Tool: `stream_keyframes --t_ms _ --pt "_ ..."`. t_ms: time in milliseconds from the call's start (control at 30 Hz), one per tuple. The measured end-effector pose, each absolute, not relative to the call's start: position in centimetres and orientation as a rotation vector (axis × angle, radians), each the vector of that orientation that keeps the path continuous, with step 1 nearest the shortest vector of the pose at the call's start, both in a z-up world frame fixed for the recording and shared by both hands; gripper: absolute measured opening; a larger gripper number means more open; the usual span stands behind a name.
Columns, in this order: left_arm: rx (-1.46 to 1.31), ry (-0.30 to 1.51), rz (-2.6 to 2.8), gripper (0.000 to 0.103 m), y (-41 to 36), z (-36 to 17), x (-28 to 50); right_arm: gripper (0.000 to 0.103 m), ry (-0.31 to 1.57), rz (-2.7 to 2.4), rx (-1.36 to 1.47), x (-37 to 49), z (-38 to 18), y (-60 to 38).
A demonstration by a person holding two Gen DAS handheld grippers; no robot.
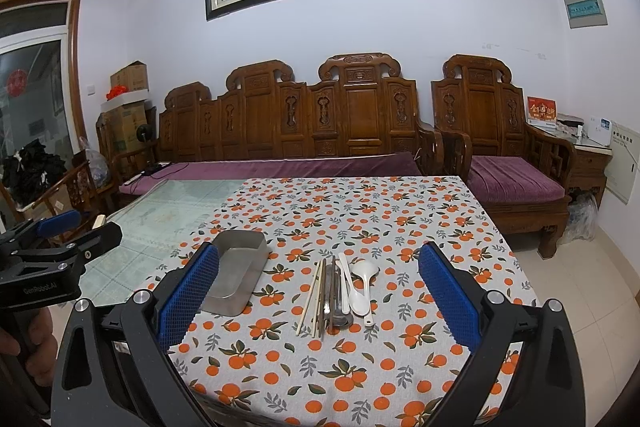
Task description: Organize utensils
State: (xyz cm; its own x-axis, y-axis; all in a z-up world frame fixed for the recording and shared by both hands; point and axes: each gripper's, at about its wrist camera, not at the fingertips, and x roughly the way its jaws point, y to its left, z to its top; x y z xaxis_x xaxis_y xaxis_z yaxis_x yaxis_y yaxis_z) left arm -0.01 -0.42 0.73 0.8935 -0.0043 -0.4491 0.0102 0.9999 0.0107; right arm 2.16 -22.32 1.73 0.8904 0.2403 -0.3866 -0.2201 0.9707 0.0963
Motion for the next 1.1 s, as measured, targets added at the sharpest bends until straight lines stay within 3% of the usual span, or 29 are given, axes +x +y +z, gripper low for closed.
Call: stream_keyframes --t_ms 700,1100 --pt "0.016 0.472 -0.01 0.096 -0.7 0.5 -0.1 0.1 0.408 0.24 0.052 2.1 1.6 -22.3" --pt "0.002 0.546 -0.019 0.096 -0.5 -2.6 2.2 0.1 0.44 0.223 0.036 3.4 -0.3 -23.1"
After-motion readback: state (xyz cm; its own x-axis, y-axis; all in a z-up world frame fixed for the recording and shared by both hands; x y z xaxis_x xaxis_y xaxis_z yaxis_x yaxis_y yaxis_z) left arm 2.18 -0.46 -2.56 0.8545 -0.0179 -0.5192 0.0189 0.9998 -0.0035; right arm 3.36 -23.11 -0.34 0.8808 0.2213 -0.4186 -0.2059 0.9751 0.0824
